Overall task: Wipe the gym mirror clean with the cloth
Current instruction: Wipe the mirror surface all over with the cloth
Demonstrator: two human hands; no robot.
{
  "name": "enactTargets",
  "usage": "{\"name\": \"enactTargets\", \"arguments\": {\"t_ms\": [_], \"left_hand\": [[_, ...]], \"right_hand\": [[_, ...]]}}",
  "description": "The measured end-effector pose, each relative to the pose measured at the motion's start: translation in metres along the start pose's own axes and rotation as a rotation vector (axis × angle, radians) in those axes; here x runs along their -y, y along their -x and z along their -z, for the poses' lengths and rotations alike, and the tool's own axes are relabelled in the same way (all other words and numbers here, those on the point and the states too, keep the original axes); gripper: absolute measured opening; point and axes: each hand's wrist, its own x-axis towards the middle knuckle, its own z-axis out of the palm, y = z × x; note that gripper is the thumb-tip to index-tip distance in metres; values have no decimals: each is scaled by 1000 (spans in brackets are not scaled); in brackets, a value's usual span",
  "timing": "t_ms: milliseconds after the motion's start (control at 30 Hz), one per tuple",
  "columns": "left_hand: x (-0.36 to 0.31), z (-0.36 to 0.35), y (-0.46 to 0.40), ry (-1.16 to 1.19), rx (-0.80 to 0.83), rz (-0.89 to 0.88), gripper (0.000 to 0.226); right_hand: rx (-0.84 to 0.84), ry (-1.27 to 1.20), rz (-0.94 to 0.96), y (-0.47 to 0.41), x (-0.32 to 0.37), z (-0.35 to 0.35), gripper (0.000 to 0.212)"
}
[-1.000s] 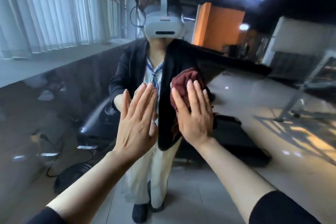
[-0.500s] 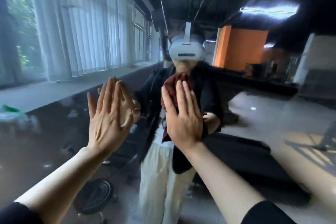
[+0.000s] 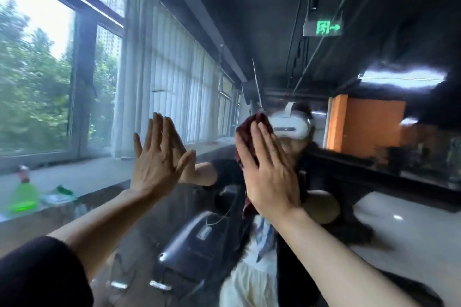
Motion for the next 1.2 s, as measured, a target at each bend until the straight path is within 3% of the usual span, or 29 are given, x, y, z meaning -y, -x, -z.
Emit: {"name": "enactTargets", "arguments": {"t_ms": [67,133,267,333,433,633,700,800,867,933,1067,1133,1200], "left_hand": [[1,1,1,-22,-23,-24,96],[5,1,0,-40,-39,-57,96],[12,-9,-1,-97,-71,-86,95],[14,-13,-2,-121,-96,-97,92],[16,-17,-3,-159,-166,-138,88],[35,-20,-9,-88,-260,-184,77],[50,-19,-15,-51,-277,-235,70],[70,-11,-35,16,-352,-282,68],[70,-2,-51,109,-421,-276,66],[63,5,-65,198,-478,-262,65],[63,13,-86,244,-525,-274,61],[78,16,-97,216,-526,-251,64],[101,16,-106,184,-496,-222,66]], "right_hand": [[76,-14,224,17,1,1,67],[62,-12,227,16,-18,8,67],[-164,-22,-353,-29,-49,20,58],[-210,7,-456,-51,-43,17,58],[-164,12,-348,-61,-14,1,62],[19,8,78,-31,29,-18,57],[-23,-9,-55,-36,20,-14,59],[-228,11,-491,-71,2,-11,52],[-301,48,-583,-98,10,-16,51],[-255,54,-478,-113,36,-31,57],[-29,22,1,-90,96,-55,51],[47,9,177,-76,85,-49,53],[-2,22,39,-75,51,-33,55]]}}
